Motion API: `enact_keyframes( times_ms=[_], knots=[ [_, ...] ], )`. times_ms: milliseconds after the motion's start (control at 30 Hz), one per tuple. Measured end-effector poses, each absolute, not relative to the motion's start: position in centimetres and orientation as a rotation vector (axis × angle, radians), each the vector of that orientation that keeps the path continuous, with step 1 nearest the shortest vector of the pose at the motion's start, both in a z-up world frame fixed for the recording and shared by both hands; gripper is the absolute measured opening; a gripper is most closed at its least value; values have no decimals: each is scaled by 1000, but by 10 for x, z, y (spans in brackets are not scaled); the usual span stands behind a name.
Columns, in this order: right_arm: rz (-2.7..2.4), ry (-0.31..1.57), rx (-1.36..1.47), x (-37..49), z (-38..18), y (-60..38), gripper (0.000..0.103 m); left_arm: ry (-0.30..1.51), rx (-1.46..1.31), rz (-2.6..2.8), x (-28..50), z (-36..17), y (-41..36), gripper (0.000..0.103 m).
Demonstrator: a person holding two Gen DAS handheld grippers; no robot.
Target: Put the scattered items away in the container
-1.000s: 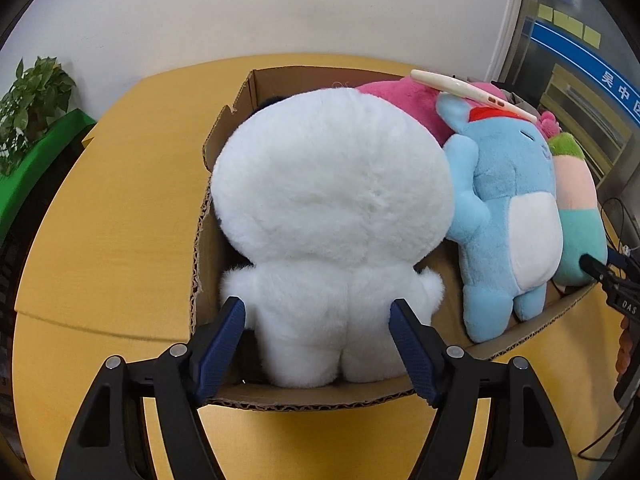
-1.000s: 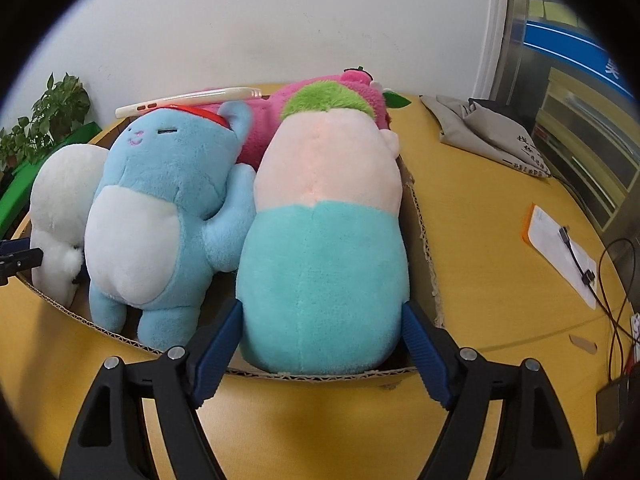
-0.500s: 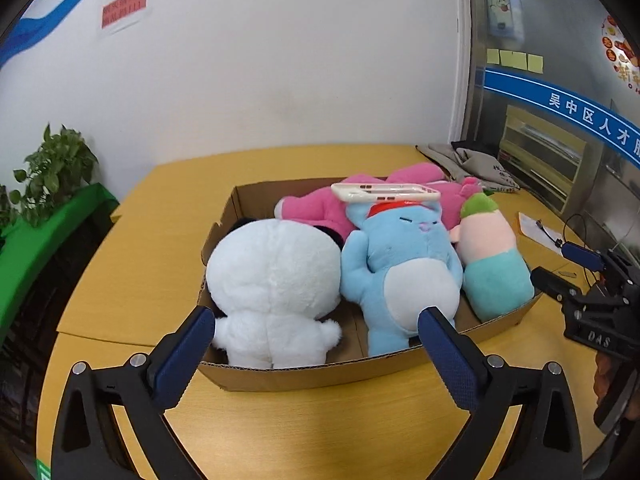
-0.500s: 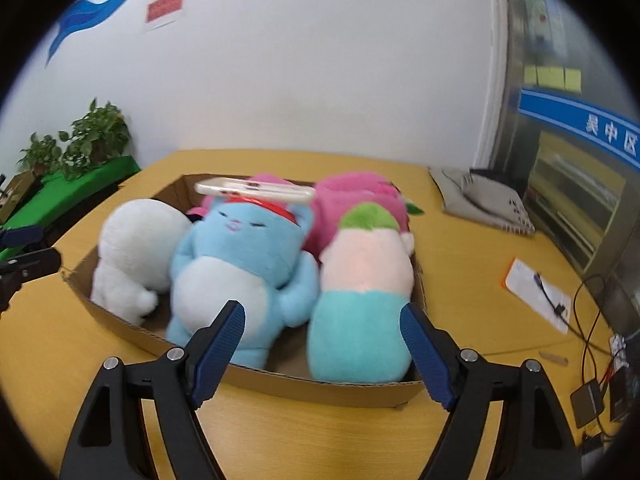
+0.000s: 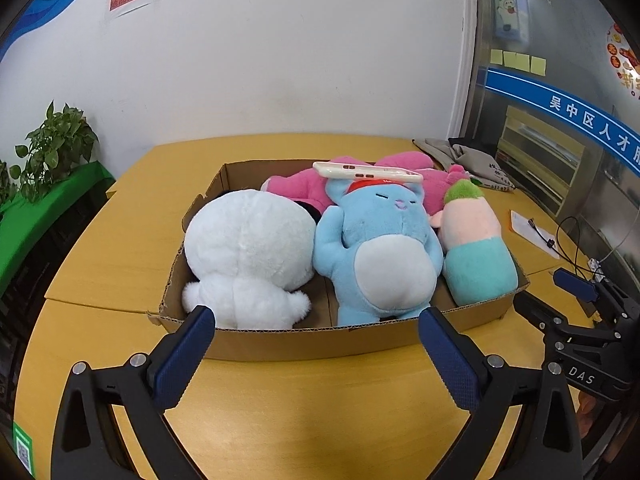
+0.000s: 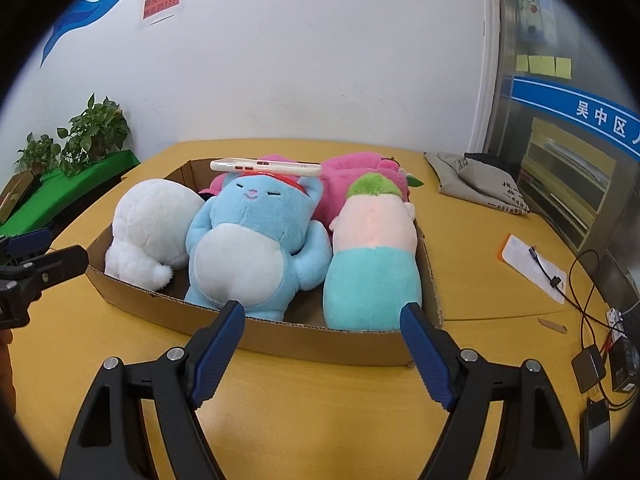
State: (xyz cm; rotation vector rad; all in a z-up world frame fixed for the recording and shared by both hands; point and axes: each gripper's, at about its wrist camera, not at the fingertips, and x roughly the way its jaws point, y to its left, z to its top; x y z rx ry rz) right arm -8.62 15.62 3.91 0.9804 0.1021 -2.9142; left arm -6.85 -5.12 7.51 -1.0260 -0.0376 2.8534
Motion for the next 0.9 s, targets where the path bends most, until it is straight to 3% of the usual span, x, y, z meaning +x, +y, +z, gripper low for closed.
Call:
enact_keyframes(
  times_ms=[900],
  knots=[
    [-2875, 94, 1019, -92, 24, 151, 80, -21, -1081, 2824, -82, 58, -44, 103]
  ],
)
